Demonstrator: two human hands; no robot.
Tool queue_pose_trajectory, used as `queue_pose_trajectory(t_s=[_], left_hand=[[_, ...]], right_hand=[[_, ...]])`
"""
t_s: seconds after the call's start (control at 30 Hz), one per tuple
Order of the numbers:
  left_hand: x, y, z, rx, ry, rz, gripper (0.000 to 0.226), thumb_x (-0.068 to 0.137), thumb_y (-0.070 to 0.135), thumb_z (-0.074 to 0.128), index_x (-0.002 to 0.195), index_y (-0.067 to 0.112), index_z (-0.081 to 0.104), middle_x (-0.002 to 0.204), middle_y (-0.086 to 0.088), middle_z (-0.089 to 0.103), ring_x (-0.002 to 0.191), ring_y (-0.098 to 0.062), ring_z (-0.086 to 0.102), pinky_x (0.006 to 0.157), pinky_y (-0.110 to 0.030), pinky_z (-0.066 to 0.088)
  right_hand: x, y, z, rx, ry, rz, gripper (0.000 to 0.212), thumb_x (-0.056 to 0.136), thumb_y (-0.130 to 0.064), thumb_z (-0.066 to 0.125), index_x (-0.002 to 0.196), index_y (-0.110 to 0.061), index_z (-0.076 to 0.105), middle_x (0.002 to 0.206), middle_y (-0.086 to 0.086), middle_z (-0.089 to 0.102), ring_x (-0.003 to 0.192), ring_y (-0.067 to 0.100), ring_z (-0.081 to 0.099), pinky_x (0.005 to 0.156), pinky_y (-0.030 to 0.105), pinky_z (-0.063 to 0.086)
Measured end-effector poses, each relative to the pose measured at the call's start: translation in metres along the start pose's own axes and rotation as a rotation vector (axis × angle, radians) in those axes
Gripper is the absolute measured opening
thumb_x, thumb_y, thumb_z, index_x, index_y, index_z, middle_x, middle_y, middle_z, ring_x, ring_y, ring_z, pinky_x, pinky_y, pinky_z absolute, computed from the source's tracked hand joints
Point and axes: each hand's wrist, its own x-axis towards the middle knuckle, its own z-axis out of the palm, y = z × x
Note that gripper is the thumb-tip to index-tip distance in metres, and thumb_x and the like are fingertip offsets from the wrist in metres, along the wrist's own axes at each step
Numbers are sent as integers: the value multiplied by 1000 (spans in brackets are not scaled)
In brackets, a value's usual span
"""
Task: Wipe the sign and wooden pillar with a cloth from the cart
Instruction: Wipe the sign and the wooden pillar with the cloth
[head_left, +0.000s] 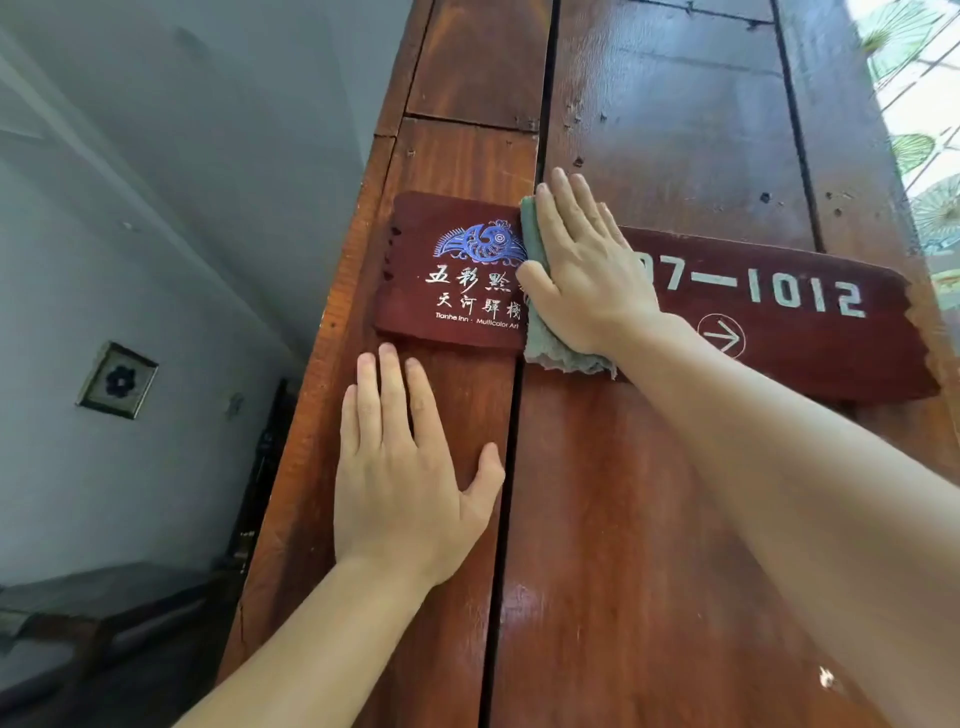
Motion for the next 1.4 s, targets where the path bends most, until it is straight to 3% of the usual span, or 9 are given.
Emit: queue_pose_trajectory(t_s=[0.13,0.33,0.53,0.6,0.8,0.9,1.17,1.23,1.4], left_hand=[[2,5,0,9,-3,1,92,91,64,23,156,0,17,166,-23,13,155,-37,8,124,-52,18],[-9,7,1,-20,-6,6,92,89,70,28,157,8,22,166,-18,17,155,-37,9,121,-59,17],[-11,0,2,-17,-25,27,101,83,78,31,158,11,20,167,-16,15,154,-39,7,121,-61,16],[-10,0,1,-17,-26,21,102,80,78,33,158,12,22,167,-16,16,154,-38,8,121,-61,15],[-12,2,0,-25,-50,6,103,80,78,35,156,10,26,164,-17,25,154,-39,12,122,-59,16],[-12,1,1,-31,-45,3,102,81,78,33,156,10,27,166,-16,21,154,-38,11,121,-60,16],[-9,-3,1,-32,-36,30,104,80,80,33,158,13,20,168,-14,13,155,-38,6,122,-59,13],[-10,-4,1,-31,-39,24,104,80,80,33,159,14,18,168,-14,13,155,-38,6,123,-58,12],[-12,-3,1,-20,-36,12,101,82,78,32,157,11,25,166,-16,19,154,-37,9,122,-59,16]], right_hand=[[14,-33,3,24,21,107,80,94,-51,23,160,-9,4,170,14,-4,156,29,-11,127,46,-1],[-4,-51,6,-74,-35,-400,76,97,-60,24,160,-20,14,170,3,9,157,26,2,127,45,5],[37,-37,5,-23,51,228,81,96,-65,9,161,-17,6,170,11,-1,156,32,-7,124,55,-7],[40,-62,10,-1,66,281,86,94,-67,8,160,-13,6,170,14,0,155,34,-9,124,56,-7],[9,-83,14,-156,18,-570,73,99,-57,24,158,-15,23,168,4,20,156,29,9,125,50,11],[12,-62,7,-180,-73,-722,66,101,-50,24,160,-21,16,170,0,14,157,24,4,127,47,5],[42,-100,19,71,103,400,73,98,-47,22,160,-11,6,169,15,0,155,38,-8,122,61,-7],[37,-116,24,52,121,300,76,97,-48,23,160,-8,7,169,16,1,155,38,-6,124,58,-4],[24,-71,9,-117,-14,-398,77,96,-59,22,160,-19,10,171,4,7,157,27,2,126,54,7]])
